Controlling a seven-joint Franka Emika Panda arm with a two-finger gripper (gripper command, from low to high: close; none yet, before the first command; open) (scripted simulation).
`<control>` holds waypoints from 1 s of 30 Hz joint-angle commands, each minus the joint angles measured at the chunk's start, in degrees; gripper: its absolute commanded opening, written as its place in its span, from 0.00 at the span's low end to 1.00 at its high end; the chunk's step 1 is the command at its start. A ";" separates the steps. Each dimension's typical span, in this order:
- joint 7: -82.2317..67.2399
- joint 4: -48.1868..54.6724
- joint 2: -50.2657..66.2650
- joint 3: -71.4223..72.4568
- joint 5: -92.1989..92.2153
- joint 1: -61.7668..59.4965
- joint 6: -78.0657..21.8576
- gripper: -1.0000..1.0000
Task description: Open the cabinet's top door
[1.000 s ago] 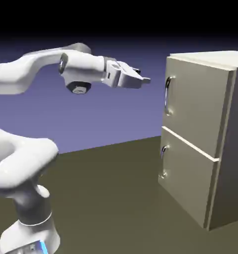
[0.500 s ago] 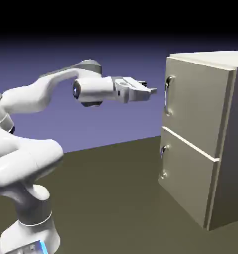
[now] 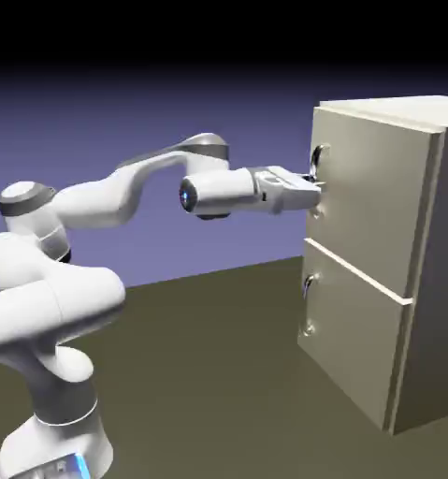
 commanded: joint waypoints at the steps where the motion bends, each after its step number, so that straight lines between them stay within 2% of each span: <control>1: -0.90 -2.08 -0.09 -0.69 0.27 1.15 -2.41 0.00; 9: -7.31 -16.54 0.53 -7.44 -0.89 7.52 -22.35 0.00; 16: -11.80 -24.99 2.18 -15.05 -6.06 7.57 -39.79 0.00; 24: -25.98 -24.33 18.29 -26.13 -15.11 18.31 -32.25 0.00; 30: -29.11 -27.65 20.91 -36.19 -26.90 14.85 -47.10 0.00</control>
